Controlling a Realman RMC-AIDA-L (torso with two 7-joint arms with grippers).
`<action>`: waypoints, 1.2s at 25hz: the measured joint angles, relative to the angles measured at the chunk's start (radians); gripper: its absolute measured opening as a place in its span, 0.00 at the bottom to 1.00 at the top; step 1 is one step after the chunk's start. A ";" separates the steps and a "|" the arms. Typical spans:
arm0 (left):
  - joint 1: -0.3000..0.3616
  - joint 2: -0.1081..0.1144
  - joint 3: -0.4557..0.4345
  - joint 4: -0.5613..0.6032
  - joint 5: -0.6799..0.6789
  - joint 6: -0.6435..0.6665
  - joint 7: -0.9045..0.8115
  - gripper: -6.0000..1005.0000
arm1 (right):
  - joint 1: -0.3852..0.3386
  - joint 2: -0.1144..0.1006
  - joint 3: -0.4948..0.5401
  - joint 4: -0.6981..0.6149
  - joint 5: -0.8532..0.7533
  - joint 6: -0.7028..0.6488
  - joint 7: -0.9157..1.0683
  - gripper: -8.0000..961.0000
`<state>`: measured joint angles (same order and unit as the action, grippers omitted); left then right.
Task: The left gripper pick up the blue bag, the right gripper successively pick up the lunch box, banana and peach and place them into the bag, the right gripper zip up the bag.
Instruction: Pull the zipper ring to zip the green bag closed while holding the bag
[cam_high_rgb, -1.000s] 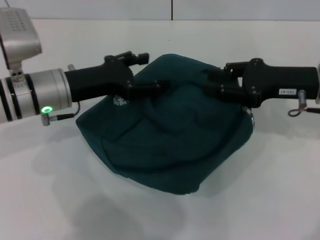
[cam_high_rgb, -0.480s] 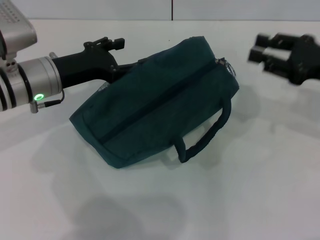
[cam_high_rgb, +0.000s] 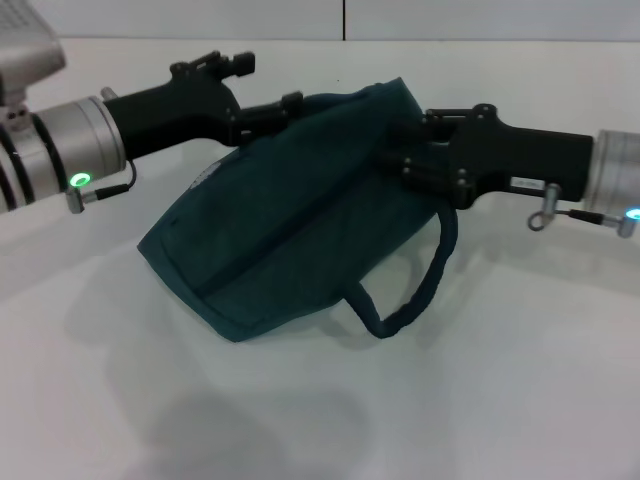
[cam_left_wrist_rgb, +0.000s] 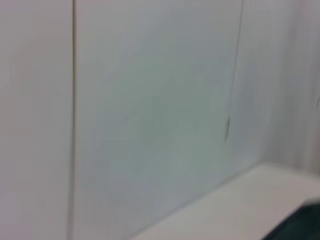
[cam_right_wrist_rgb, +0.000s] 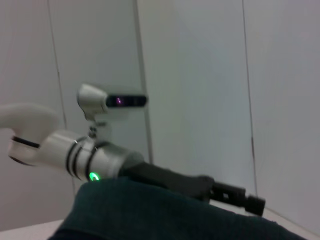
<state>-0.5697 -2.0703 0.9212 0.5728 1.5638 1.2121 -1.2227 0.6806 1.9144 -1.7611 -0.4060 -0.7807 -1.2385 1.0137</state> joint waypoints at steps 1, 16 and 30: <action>0.002 0.004 0.000 0.001 -0.022 0.032 -0.002 0.88 | 0.000 0.006 0.001 -0.005 -0.001 0.013 -0.009 0.43; 0.017 0.036 0.001 0.026 -0.072 0.327 -0.241 0.88 | 0.007 0.026 0.043 -0.021 -0.003 0.034 -0.030 0.43; 0.013 0.032 0.002 0.034 0.049 0.216 -0.311 0.71 | 0.004 0.045 0.072 -0.022 -0.003 0.036 -0.043 0.43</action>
<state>-0.5570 -2.0386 0.9231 0.6065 1.6129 1.4278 -1.5338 0.6846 1.9590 -1.6889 -0.4278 -0.7839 -1.2025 0.9709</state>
